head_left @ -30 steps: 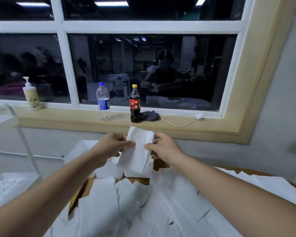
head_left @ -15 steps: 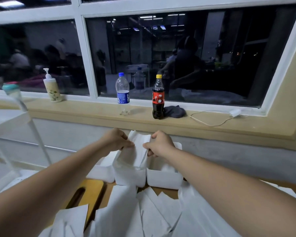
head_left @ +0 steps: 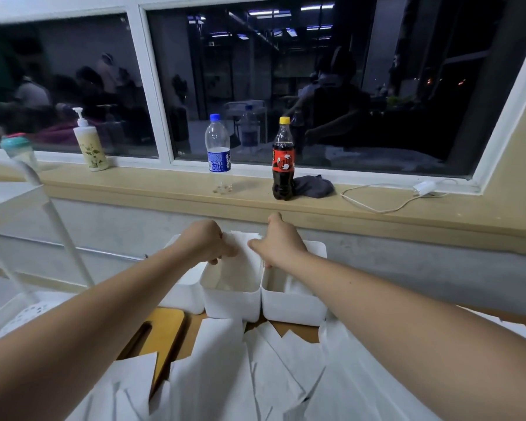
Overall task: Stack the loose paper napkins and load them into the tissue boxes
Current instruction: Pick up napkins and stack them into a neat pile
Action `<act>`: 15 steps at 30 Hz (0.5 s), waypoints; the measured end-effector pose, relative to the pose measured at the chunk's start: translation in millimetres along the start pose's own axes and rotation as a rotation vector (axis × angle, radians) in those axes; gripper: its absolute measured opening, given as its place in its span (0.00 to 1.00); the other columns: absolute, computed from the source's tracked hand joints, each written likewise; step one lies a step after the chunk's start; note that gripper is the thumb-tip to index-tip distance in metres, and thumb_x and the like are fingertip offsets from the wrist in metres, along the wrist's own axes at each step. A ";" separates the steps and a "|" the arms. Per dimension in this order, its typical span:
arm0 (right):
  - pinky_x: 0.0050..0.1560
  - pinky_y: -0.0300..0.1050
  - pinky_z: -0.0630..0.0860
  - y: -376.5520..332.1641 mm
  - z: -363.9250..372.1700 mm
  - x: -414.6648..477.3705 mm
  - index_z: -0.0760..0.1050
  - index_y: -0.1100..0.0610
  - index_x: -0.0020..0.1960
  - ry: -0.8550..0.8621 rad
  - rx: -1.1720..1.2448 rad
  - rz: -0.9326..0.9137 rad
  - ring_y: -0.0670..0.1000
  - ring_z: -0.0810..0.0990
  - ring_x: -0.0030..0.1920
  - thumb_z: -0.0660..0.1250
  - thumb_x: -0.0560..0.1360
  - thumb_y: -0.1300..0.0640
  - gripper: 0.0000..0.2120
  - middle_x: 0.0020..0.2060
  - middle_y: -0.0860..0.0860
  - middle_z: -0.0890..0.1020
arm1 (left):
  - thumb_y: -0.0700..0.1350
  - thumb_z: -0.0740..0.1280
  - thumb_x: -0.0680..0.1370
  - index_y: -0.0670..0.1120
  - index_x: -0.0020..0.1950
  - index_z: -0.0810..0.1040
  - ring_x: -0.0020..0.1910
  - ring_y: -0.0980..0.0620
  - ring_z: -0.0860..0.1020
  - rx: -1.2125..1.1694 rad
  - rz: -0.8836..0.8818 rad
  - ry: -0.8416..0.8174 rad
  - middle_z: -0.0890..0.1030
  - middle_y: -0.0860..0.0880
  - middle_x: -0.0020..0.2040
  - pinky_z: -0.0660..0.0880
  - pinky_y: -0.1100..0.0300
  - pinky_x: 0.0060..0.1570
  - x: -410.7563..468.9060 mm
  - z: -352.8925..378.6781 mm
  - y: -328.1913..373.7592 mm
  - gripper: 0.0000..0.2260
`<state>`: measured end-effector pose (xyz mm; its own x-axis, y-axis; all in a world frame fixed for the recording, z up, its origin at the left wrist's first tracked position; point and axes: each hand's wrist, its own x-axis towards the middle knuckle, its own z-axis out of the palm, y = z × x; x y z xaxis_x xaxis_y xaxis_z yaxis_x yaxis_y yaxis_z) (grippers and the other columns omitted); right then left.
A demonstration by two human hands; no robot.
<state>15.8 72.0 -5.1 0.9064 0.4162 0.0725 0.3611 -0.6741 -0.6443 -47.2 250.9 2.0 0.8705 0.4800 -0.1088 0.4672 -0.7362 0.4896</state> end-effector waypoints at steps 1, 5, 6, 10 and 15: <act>0.41 0.51 0.86 -0.4 0.5 1.4 0.64 0.54 0.59 -0.007 -0.003 0.009 0.54 0.87 0.29 0.69 0.75 0.55 0.17 0.37 0.54 0.86 | 0.53 0.80 0.74 0.43 0.44 0.87 0.41 0.46 0.88 0.001 -0.004 -0.002 0.88 0.47 0.36 0.82 0.54 0.42 0.0 0.2 1.7 0.14; 0.42 0.49 0.85 -1.1 0.7 6.9 0.79 0.59 0.55 -0.098 0.056 0.096 0.55 0.88 0.36 0.69 0.73 0.61 0.10 0.31 0.55 0.87 | 0.52 0.76 0.77 0.41 0.46 0.87 0.37 0.44 0.84 -0.013 -0.033 -0.016 0.88 0.46 0.39 0.76 0.56 0.39 -0.5 0.7 9.6 0.13; 0.38 0.47 0.83 -1.2 0.8 7.8 0.80 0.59 0.51 -0.116 0.104 0.115 0.55 0.86 0.35 0.70 0.73 0.61 0.07 0.31 0.54 0.87 | 0.51 0.75 0.77 0.41 0.46 0.87 0.35 0.44 0.80 -0.019 -0.052 -0.025 0.88 0.46 0.39 0.74 0.56 0.38 0.1 -0.2 11.1 0.13; 0.30 0.42 0.71 -3.5 1.4 14.1 0.79 0.60 0.40 -0.122 0.341 0.186 0.53 0.78 0.31 0.73 0.75 0.60 0.06 0.33 0.55 0.84 | 0.52 0.74 0.76 0.41 0.41 0.83 0.36 0.43 0.73 -0.080 -0.103 -0.015 0.80 0.44 0.35 0.70 0.55 0.39 8.1 -10.2 11.0 0.14; 0.30 0.41 0.72 -2.4 2.2 16.2 0.79 0.60 0.44 -0.205 0.079 0.072 0.53 0.80 0.31 0.72 0.76 0.58 0.06 0.38 0.56 0.88 | 0.59 0.75 0.78 0.43 0.42 0.83 0.34 0.47 0.75 0.121 -0.118 -0.079 0.79 0.46 0.37 0.71 0.58 0.36 8.8 -13.2 10.0 0.19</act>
<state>29.2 81.7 -4.0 0.8627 0.4896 -0.1270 0.2716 -0.6603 -0.7002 -36.9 254.1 17.4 0.8157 0.5312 -0.2289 0.5779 -0.7314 0.3620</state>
